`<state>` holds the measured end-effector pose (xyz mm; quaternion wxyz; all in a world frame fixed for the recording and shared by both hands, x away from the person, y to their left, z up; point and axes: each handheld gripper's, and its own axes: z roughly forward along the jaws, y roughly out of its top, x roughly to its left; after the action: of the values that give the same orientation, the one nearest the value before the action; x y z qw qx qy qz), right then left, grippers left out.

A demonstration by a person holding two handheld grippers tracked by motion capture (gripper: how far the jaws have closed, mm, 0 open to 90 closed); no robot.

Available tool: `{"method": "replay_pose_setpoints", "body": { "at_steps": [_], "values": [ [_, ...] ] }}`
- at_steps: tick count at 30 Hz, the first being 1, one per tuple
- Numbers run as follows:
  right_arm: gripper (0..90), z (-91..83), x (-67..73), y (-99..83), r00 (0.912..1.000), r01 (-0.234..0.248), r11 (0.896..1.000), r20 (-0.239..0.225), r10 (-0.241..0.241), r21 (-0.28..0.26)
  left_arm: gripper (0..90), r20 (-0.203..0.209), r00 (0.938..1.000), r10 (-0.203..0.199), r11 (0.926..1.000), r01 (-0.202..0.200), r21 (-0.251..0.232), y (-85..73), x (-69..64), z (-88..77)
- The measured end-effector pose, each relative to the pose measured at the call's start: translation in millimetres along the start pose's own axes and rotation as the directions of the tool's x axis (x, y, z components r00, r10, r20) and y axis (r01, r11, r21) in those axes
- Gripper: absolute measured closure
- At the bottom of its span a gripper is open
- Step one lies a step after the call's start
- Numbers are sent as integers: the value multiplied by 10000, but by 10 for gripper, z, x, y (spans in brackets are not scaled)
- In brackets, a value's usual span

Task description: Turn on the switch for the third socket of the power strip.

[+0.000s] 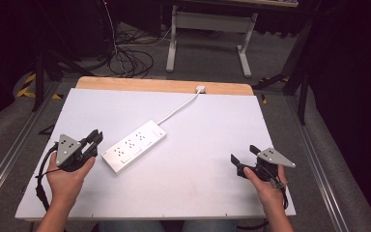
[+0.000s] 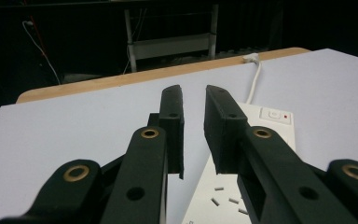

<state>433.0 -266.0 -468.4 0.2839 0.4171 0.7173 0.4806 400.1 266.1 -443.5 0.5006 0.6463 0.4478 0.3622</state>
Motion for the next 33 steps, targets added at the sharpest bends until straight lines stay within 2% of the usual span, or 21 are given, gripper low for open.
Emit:
{"method": "replay_pose_setpoints", "body": {
  "at_steps": [33],
  "values": [
    [166,7,0,-3,10000,-46,10000,-22,46,26,533,-72,9997,-251,9997,251,-51,-17,34,-13]
  ]
}}
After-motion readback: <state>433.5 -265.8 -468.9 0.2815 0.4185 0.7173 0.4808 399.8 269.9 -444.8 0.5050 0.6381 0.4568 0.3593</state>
